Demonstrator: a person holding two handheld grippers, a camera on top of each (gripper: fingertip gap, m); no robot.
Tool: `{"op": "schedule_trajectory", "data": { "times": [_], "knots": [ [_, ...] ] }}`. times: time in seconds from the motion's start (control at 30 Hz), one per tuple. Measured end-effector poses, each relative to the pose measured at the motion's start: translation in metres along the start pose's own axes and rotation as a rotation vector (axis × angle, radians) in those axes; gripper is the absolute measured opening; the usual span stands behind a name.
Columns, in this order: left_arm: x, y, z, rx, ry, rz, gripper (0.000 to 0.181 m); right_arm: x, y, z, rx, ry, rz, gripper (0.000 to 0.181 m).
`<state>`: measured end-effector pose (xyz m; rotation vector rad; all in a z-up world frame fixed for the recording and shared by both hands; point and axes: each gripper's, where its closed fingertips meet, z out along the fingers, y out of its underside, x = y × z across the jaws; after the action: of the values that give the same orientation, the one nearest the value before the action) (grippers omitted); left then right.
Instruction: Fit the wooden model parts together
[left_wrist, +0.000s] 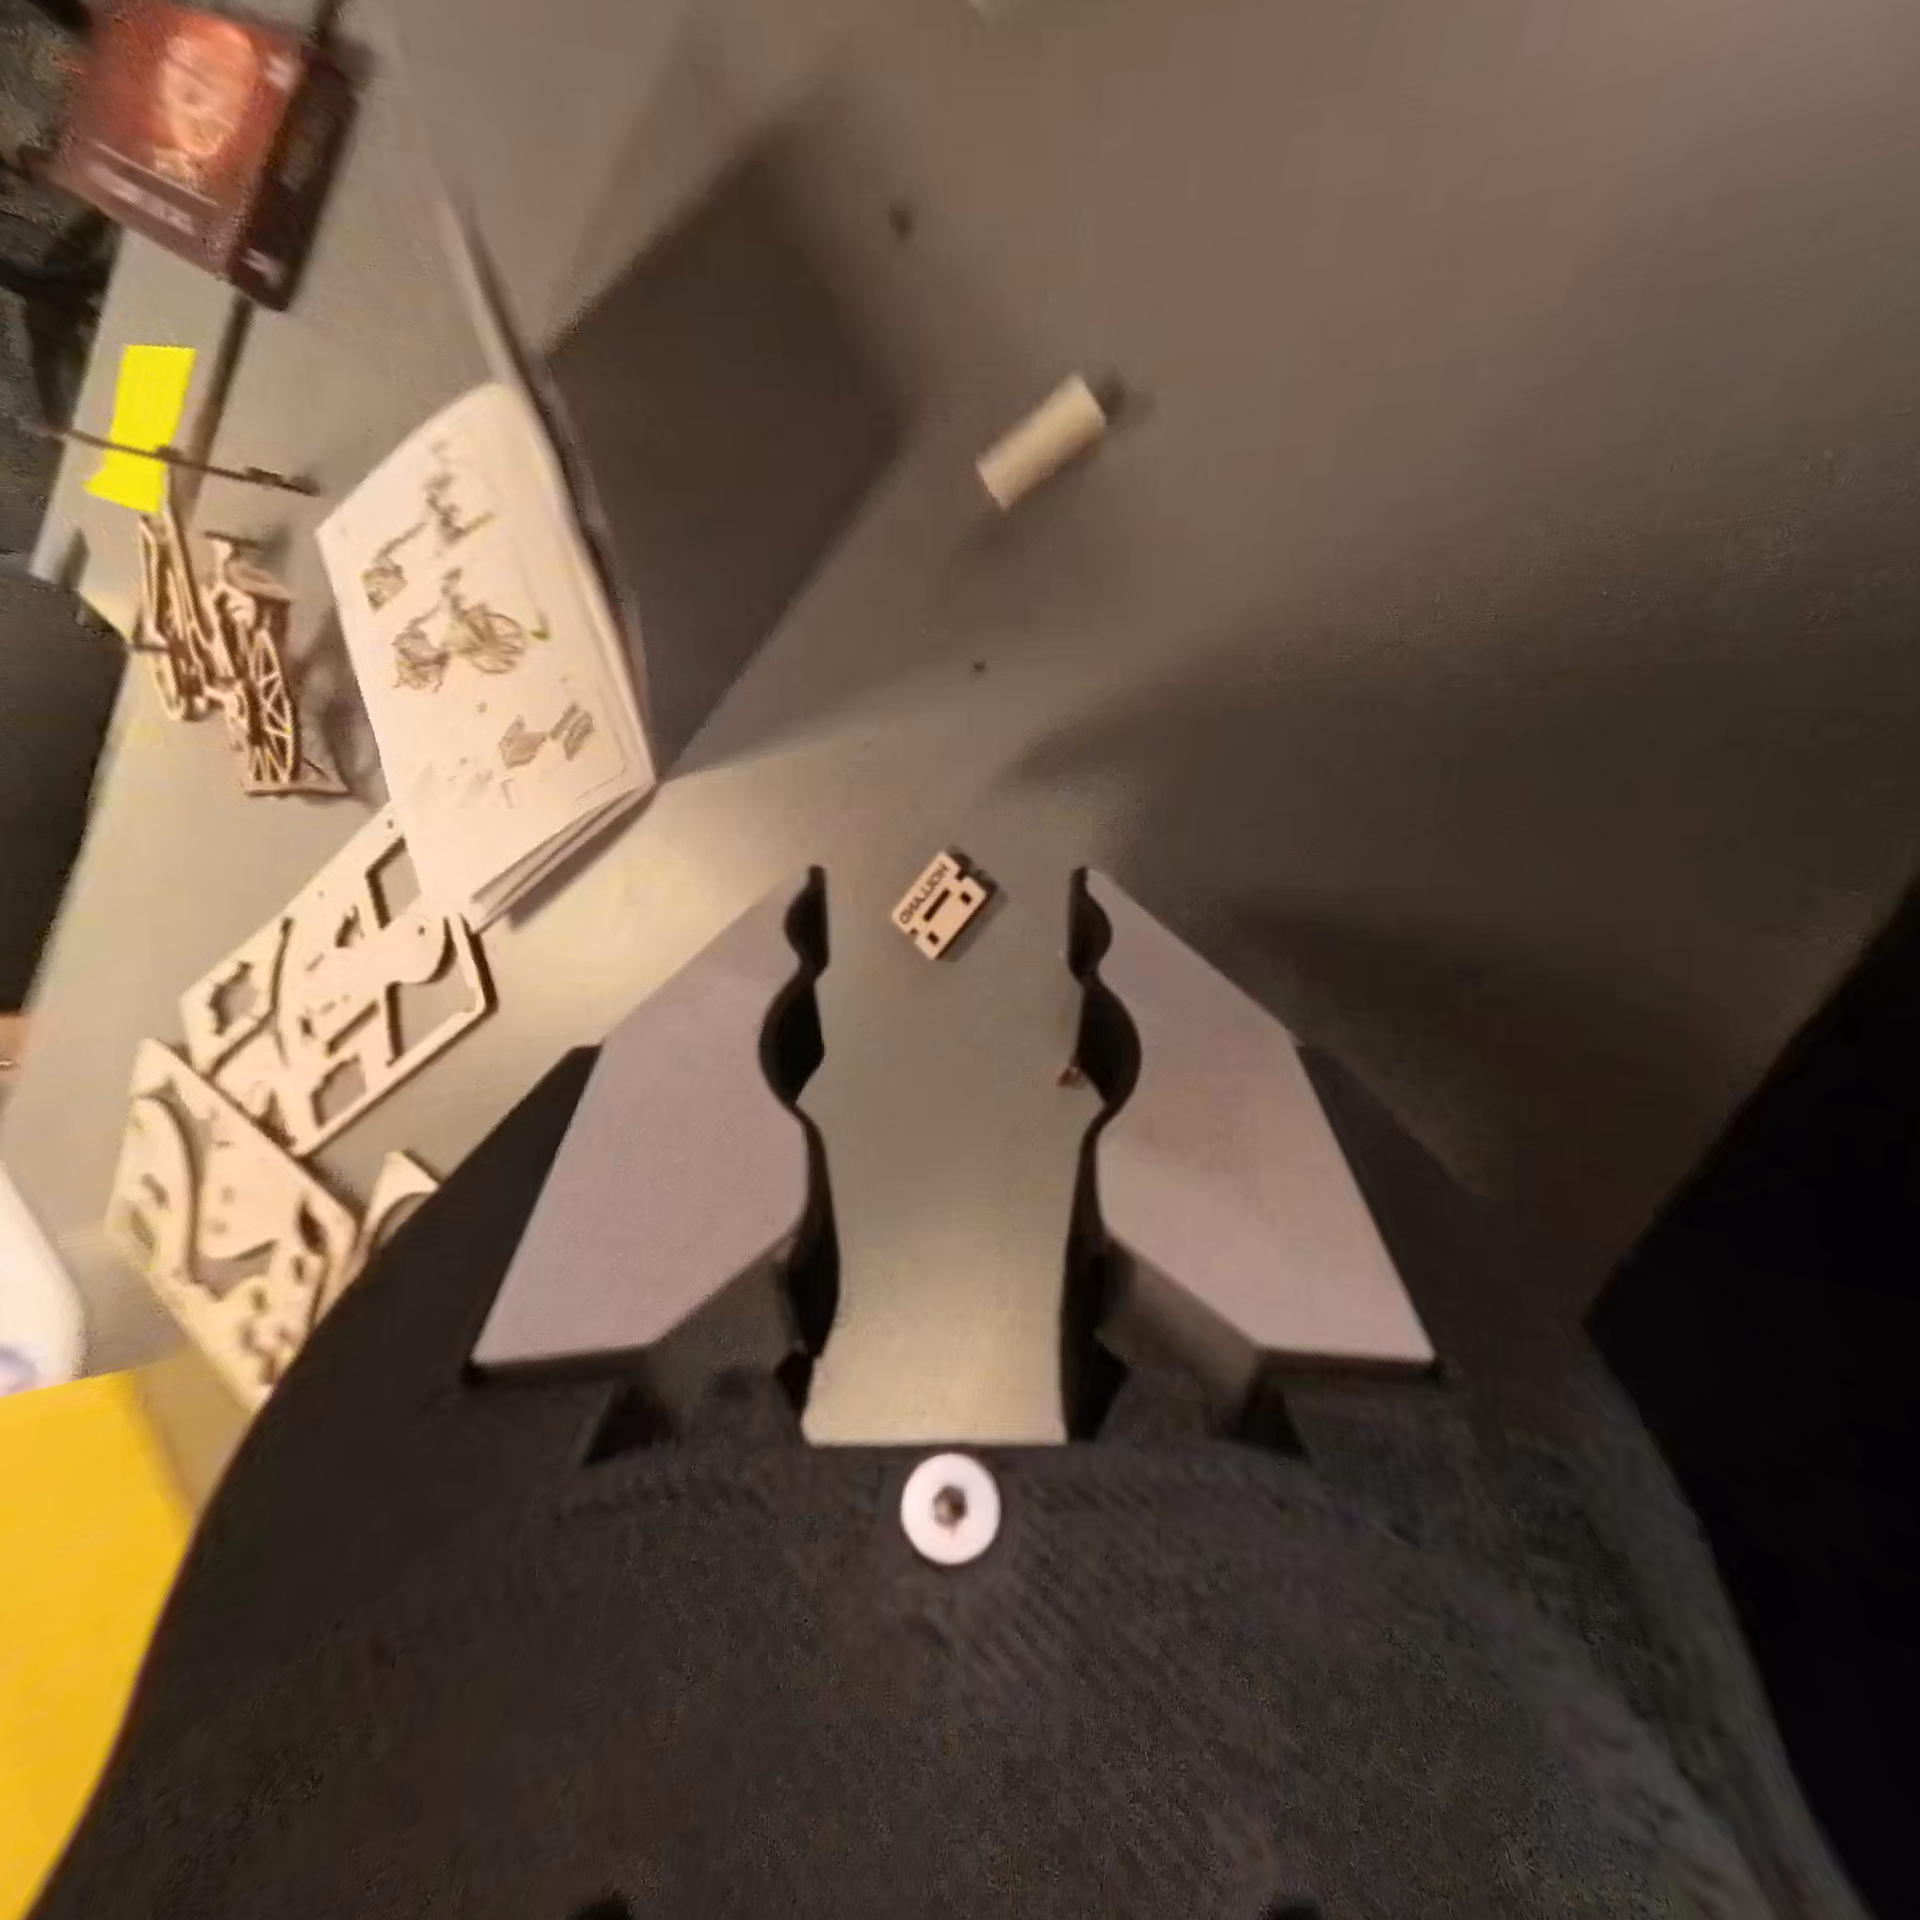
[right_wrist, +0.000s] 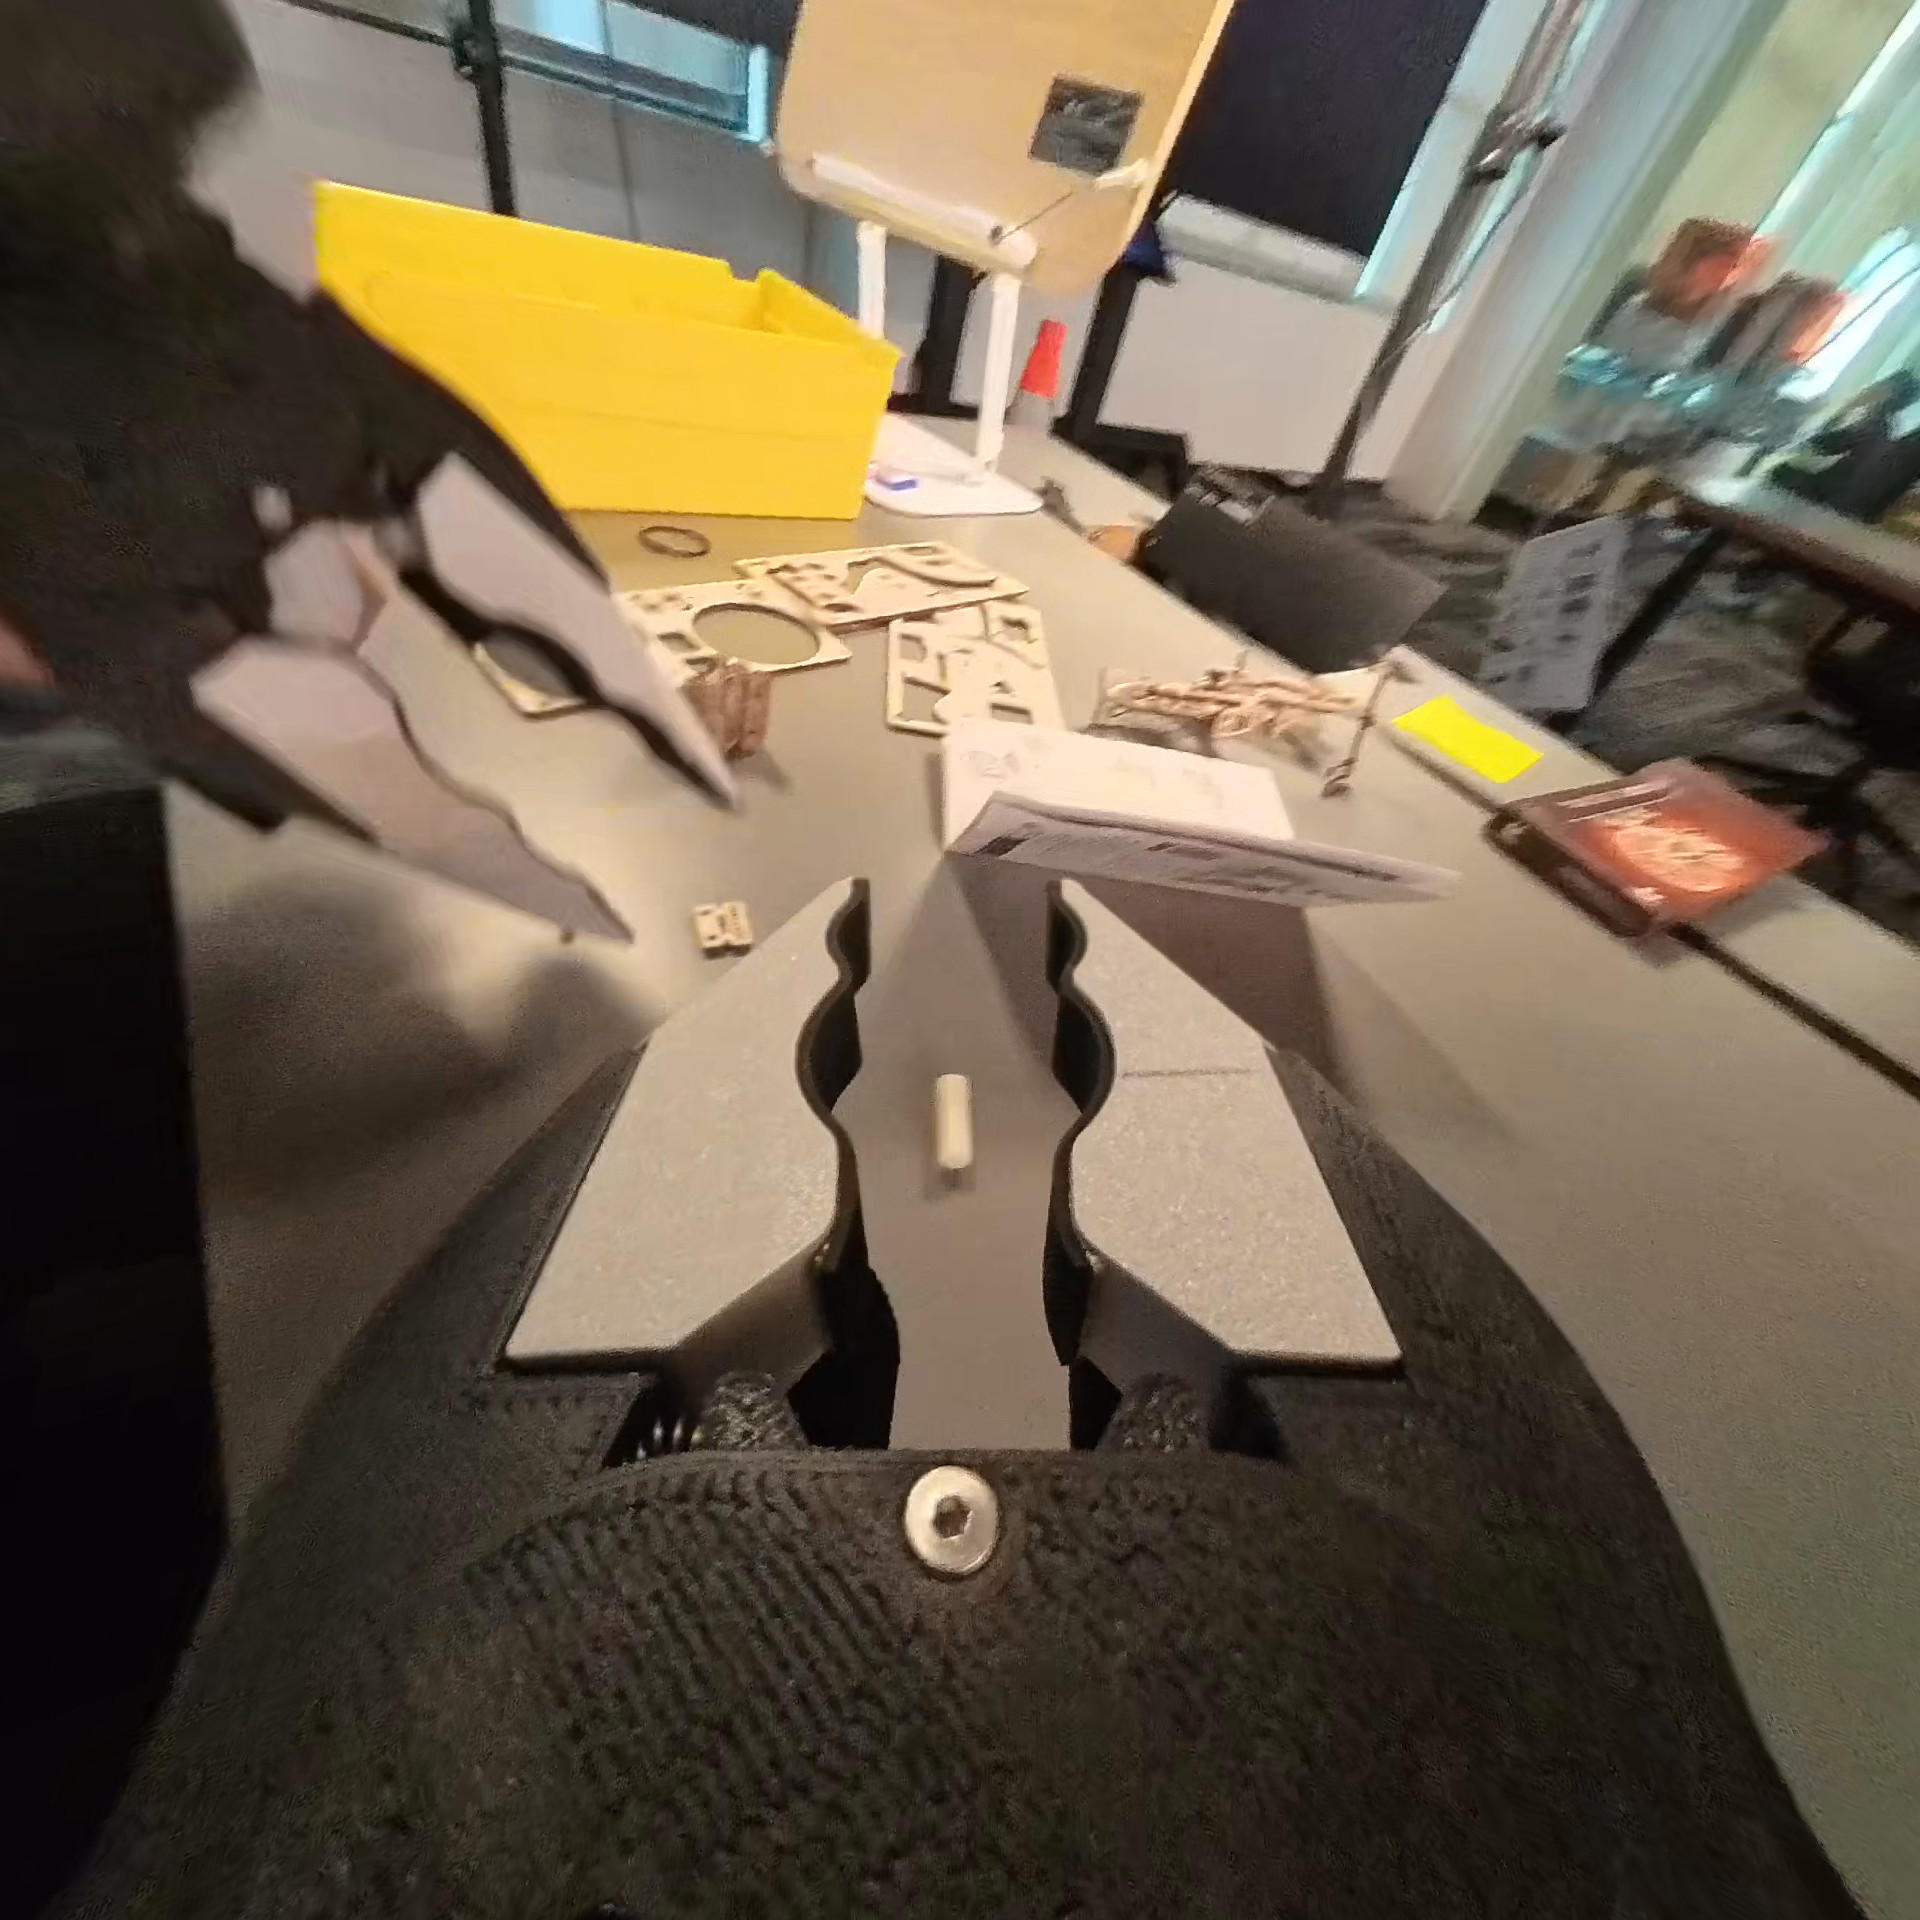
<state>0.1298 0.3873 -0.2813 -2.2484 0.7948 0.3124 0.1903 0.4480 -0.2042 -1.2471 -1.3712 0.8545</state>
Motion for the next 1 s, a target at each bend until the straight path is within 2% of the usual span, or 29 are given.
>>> {"op": "schedule_trajectory", "data": {
  "times": [0.07, 0.17, 0.3, 0.37, 0.47, 0.6, 0.7, 0.87, 0.93, 1.0],
  "knots": [
    [-0.014, -0.003, -0.027, 0.172, 0.048, -0.142, 0.048, -0.016, 0.006, 0.005, -0.053, -0.095, 0.041, 0.029],
    [-0.044, 0.015, -0.057, 0.340, 0.088, -0.335, 0.048, -0.050, 0.023, 0.021, -0.204, -0.255, 0.155, 0.028],
    [-0.071, 0.056, -0.060, 0.367, 0.112, -0.503, 0.052, -0.078, 0.044, 0.052, -0.355, -0.343, 0.092, 0.031],
    [-0.078, 0.070, -0.056, 0.354, 0.117, -0.509, 0.061, -0.082, 0.042, 0.067, -0.358, -0.370, 0.045, 0.032],
    [-0.085, 0.084, -0.044, 0.290, 0.125, -0.473, 0.071, -0.091, 0.019, 0.093, -0.314, -0.460, -0.029, 0.038],
    [-0.095, 0.085, -0.044, 0.307, 0.084, -0.416, 0.071, -0.103, 0.006, 0.139, -0.429, -0.541, -0.261, 0.033],
    [-0.094, 0.087, -0.052, 0.358, 0.105, -0.404, 0.071, -0.105, 0.016, 0.161, -0.556, -0.614, -0.475, 0.030],
    [-0.089, 0.099, -0.060, 0.401, 0.144, -0.401, 0.069, -0.110, 0.021, 0.174, -0.643, -0.735, -0.578, 0.026],
    [-0.085, 0.099, -0.060, 0.417, 0.163, -0.387, 0.069, -0.111, 0.028, 0.176, -0.681, -0.749, -0.588, 0.005],
    [-0.082, 0.096, -0.059, 0.436, 0.174, -0.377, 0.068, -0.110, 0.031, 0.178, -0.667, -0.735, -0.569, 0.001]
  ]
}}
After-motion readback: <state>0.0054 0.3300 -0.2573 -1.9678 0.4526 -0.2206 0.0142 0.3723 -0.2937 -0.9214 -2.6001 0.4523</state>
